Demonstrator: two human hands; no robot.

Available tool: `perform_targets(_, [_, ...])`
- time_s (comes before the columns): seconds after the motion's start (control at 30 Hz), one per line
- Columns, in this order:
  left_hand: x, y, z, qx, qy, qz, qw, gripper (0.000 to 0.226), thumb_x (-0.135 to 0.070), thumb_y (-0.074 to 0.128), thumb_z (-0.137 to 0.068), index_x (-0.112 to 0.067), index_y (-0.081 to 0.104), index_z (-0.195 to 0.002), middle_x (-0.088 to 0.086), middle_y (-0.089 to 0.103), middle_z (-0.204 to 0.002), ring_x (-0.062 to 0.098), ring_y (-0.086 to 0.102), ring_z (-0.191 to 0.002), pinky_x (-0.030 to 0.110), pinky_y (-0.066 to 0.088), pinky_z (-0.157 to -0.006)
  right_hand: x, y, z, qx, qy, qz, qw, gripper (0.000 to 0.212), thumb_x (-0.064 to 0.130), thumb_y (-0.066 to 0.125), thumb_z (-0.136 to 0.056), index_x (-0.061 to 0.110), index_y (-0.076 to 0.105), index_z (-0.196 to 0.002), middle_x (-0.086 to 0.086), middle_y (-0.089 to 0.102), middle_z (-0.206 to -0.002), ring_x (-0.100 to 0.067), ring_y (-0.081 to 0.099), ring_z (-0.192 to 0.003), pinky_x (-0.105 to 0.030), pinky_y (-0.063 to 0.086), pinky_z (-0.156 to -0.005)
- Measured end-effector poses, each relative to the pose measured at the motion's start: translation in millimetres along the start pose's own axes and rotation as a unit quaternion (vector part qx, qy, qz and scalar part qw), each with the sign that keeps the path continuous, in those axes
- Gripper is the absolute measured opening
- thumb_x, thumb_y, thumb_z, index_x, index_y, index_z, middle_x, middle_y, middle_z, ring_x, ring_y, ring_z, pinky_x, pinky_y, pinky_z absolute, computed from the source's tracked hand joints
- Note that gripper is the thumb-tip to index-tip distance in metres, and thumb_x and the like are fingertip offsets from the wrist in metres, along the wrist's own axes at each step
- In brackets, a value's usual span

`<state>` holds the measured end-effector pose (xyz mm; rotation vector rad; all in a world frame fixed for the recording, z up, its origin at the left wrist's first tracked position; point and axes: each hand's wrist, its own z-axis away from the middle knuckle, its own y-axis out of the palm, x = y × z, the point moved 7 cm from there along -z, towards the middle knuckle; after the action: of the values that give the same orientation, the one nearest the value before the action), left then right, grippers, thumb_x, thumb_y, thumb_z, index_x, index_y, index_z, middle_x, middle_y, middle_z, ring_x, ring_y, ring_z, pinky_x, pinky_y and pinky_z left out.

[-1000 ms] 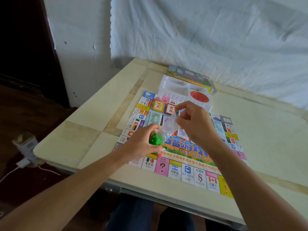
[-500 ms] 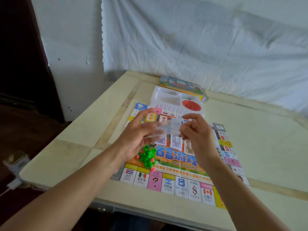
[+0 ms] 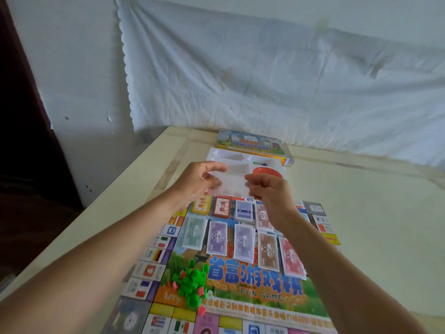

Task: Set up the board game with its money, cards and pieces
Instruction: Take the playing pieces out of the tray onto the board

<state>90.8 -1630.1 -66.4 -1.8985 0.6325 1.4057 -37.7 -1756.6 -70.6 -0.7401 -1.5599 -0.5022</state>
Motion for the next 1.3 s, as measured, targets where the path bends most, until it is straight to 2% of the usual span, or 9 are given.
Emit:
perform_targets(0.1, [8, -6, -42, -0.047, -0.004, -0.012, 0.999, 0.027, 0.01, 0.062, -0.082, -0.017, 0.064, -0.084, 0.006, 0.063, -0.096, 0.014, 0.057, -0.08, 0.011, 0.049, -0.068, -9, 4, -42, -0.026, 0.011, 0.009, 1.0, 0.029, -0.011, 0.056, -0.087, 0.013, 0.069, -0.078, -0.001, 0.063, -0.072, -0.012, 0.054, -0.062, -0.018, 0.05, -0.061])
perform_targets(0.3, [49, 1, -97, 0.0, -0.122, 0.084, 0.989, 0.026, 0.013, 0.063, -0.081, -0.009, 0.068, -0.095, 0.008, 0.065, -0.109, 0.02, 0.062, -0.099, 0.022, 0.055, -0.082, -41, 3, -105, -0.078, 0.063, 0.046, 0.994, 0.03, -0.008, 0.054, -0.088, 0.015, 0.071, -0.079, -0.006, 0.066, -0.081, -0.01, 0.054, -0.064, -0.017, 0.049, -0.062])
perform_targets(0.43, [57, -5, -134, -0.067, -0.055, -0.149, 0.985, 0.024, 0.005, 0.062, -0.084, -0.013, 0.071, -0.097, 0.004, 0.068, -0.107, 0.017, 0.062, -0.096, 0.021, 0.045, -0.076, -42, 12, -137, -0.075, 0.009, 0.209, 0.975, 0.028, -0.003, 0.049, -0.092, 0.007, 0.07, -0.107, -0.009, 0.068, -0.103, -0.019, 0.062, -0.087, -0.025, 0.052, -0.077])
perform_targets(0.53, [64, 8, -150, -0.057, -0.012, -0.354, 0.933, 0.027, 0.004, 0.053, -0.09, -0.011, 0.071, -0.104, 0.008, 0.066, -0.114, 0.02, 0.062, -0.099, 0.027, 0.046, -0.082, -47, 30, -159, -0.028, -0.015, 0.364, 0.931, 0.036, -0.004, 0.042, -0.093, 0.007, 0.065, -0.118, -0.011, 0.064, -0.12, -0.025, 0.061, -0.104, -0.03, 0.05, -0.089])
perform_targets(0.8, [72, 17, -140, -0.01, 0.018, -0.548, 0.837, 0.037, -0.004, 0.046, -0.09, -0.023, 0.068, -0.113, 0.001, 0.055, -0.133, 0.025, 0.04, -0.125, 0.037, 0.034, -0.097, -73, 49, -168, 0.037, 0.026, 0.541, 0.84, 0.023, 0.004, 0.05, -0.088, 0.009, 0.068, -0.101, -0.012, 0.067, -0.103, -0.03, 0.058, -0.101, -0.04, 0.052, -0.087])
perform_targets(0.9, [63, 8, -131, -0.014, 0.007, -0.503, 0.864, 0.04, -0.002, 0.042, -0.09, -0.02, 0.067, -0.115, 0.001, 0.052, -0.136, 0.025, 0.039, -0.127, 0.036, 0.035, -0.097, -60, 43, -158, 0.016, 0.01, 0.552, 0.833, 0.033, 0.003, 0.046, -0.087, 0.015, 0.067, -0.111, -0.009, 0.059, -0.121, -0.03, 0.048, -0.113, -0.038, 0.042, -0.097])
perform_targets(1.0, [46, -2, -106, -0.019, 0.02, -0.41, 0.912, 0.033, -0.003, 0.047, -0.091, -0.015, 0.069, -0.113, 0.007, 0.06, -0.13, 0.024, 0.05, -0.124, 0.034, 0.041, -0.101, -26, 35, -130, -0.025, -0.027, 0.472, 0.881, 0.04, -0.004, 0.044, -0.088, 0.016, 0.067, -0.114, -0.012, 0.054, -0.125, -0.032, 0.045, -0.117, -0.037, 0.04, -0.099])
perform_targets(1.17, [12, -9, -9, -0.017, 0.037, -0.296, 0.954, 0.027, -0.004, 0.056, -0.088, -0.014, 0.07, -0.11, -0.001, 0.067, -0.117, 0.009, 0.058, -0.109, 0.006, 0.033, -0.083, 2, 44, -25, 0.025, -0.09, 0.42, 0.903, 0.027, 0.003, 0.051, -0.09, 0.012, 0.073, -0.104, -0.007, 0.07, -0.108, -0.024, 0.063, -0.098, -0.02, 0.039, -0.075])
perform_targets(1.3, [23, -13, 72, 0.001, 0.004, -0.238, 0.971, 0.022, -0.006, 0.063, -0.087, -0.016, 0.071, -0.104, -0.004, 0.07, -0.1, 0.003, 0.059, -0.085, 0.01, 0.043, -0.08, -2, 48, 74, 0.094, -0.103, 0.385, 0.912, 0.02, 0.009, 0.057, -0.091, 0.009, 0.071, -0.106, -0.005, 0.066, -0.099, -0.01, 0.053, -0.075, -0.014, 0.032, -0.059])
